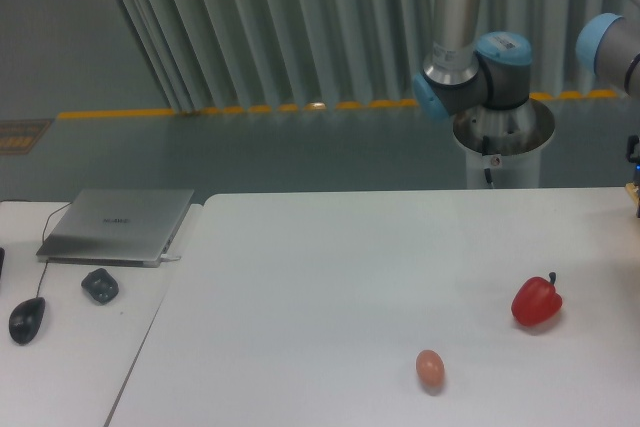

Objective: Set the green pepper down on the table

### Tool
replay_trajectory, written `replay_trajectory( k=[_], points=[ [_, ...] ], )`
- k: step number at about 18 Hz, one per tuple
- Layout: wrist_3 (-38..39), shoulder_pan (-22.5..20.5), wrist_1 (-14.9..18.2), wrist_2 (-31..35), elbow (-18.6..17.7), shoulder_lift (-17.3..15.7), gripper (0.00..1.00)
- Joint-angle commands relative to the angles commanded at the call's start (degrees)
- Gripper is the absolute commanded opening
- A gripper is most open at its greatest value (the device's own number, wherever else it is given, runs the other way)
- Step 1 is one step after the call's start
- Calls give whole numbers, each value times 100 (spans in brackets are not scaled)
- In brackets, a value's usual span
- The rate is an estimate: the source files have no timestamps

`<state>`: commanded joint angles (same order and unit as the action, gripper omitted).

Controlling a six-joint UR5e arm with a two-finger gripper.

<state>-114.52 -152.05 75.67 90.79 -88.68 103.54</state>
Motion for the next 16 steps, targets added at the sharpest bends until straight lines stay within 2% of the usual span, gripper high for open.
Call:
replay_trajectory(
  k=[7, 16],
  points=[
    [0, 18, -9, 35, -17, -26, 100],
    [184, -62, -44, 158, -289, -96, 100]
  ],
)
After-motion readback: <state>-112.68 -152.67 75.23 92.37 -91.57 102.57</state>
